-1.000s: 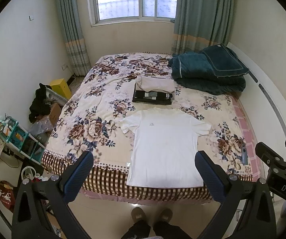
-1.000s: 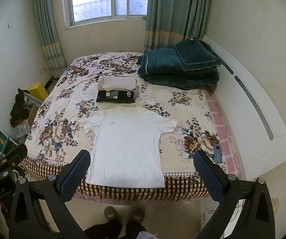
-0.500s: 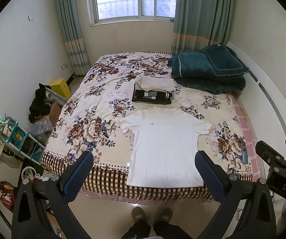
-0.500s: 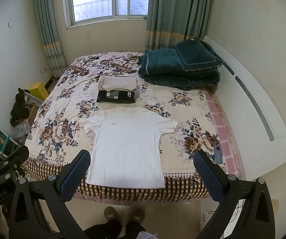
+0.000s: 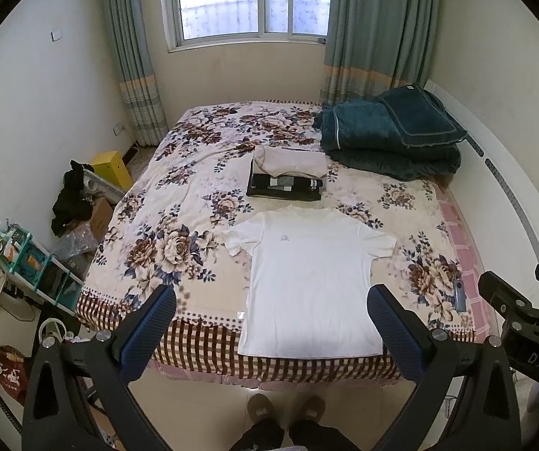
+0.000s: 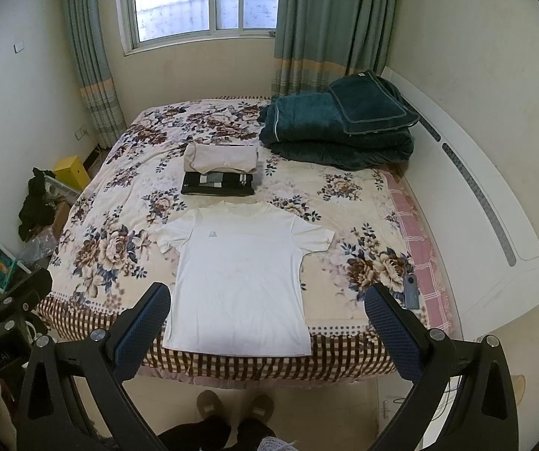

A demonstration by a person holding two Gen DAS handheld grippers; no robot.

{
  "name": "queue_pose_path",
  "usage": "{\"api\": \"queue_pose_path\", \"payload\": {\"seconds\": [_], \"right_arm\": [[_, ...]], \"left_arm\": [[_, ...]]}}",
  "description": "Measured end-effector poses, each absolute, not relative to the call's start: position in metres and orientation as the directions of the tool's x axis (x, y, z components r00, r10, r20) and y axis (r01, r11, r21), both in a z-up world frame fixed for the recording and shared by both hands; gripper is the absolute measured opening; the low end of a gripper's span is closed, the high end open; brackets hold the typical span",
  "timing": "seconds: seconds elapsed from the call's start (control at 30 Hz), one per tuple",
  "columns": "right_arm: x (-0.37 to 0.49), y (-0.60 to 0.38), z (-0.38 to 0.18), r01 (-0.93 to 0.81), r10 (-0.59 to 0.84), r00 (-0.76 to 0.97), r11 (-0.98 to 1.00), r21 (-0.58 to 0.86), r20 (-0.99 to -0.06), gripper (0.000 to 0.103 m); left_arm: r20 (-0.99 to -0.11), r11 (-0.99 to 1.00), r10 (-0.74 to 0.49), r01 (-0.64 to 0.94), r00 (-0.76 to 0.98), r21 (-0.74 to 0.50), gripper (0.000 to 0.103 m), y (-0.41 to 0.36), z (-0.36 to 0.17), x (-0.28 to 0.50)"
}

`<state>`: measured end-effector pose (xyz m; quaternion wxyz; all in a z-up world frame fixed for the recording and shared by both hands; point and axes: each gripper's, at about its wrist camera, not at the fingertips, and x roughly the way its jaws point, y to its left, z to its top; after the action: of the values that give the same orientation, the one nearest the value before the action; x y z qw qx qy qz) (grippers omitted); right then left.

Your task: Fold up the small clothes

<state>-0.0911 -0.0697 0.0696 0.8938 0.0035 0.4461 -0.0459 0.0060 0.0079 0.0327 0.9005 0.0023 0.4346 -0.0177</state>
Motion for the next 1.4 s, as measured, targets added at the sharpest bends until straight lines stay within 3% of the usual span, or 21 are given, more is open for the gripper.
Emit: {"api": "queue_pose_path", "payload": {"seconds": [0.3, 0.53, 0.77, 0.8, 0.87, 0.93, 1.23, 1.4], "right_arm": [[-0.066, -0.070, 0.058, 0.125, -0.092, 0.590, 0.992, -0.021, -0.802, 0.103], [0.001, -0.117, -0.021, 0.290, -0.129, 0.525, 0.956, 0.035, -0.841, 0.103], [0.093, -0.250, -0.176, 0.516, -0.073, 0.357, 0.846, 0.132, -0.931, 0.100], [0.103, -0.269, -0.200, 0.542, -0.056, 0.340, 0.827, 0.148, -0.939, 0.096], [0.133, -0.309, -0.257, 0.590, 0.004, 0.301, 0.785, 0.189, -0.954, 0.071], [0.167, -0.347, -0.322, 0.637, 0.082, 0.271, 0.731, 0.243, -0.959, 0.066], [0.282, -0.438, -0.585, 0.816, 0.341, 0.301, 0.392, 0.425, -0.891, 0.066], [0.309, -0.442, -0.674, 0.828, 0.396, 0.413, 0.212, 0.519, -0.821, 0.066]], "left_arm": [[-0.760, 1.000, -0.003, 0.021, 0.650, 0.013, 0.103, 0.013, 0.014, 0.032], [-0.761, 0.997, 0.074, -0.019, 0.644, 0.080, 0.103, 0.011, -0.055, 0.111], [-0.822, 0.986, 0.163, -0.070, 0.546, 0.149, 0.103, -0.009, -0.155, 0.203], [-0.838, 0.984, 0.178, -0.088, 0.515, 0.155, 0.103, -0.012, -0.177, 0.220], [-0.855, 0.977, 0.214, -0.129, 0.473, 0.173, 0.103, -0.017, -0.210, 0.247], [-0.872, 0.968, 0.243, -0.170, 0.425, 0.187, 0.103, -0.022, -0.246, 0.274], [-0.937, 0.944, 0.276, -0.241, 0.213, 0.224, 0.103, -0.037, -0.434, 0.372], [-0.956, 0.947, 0.248, -0.246, 0.158, 0.205, 0.103, -0.042, -0.504, 0.403]]}}
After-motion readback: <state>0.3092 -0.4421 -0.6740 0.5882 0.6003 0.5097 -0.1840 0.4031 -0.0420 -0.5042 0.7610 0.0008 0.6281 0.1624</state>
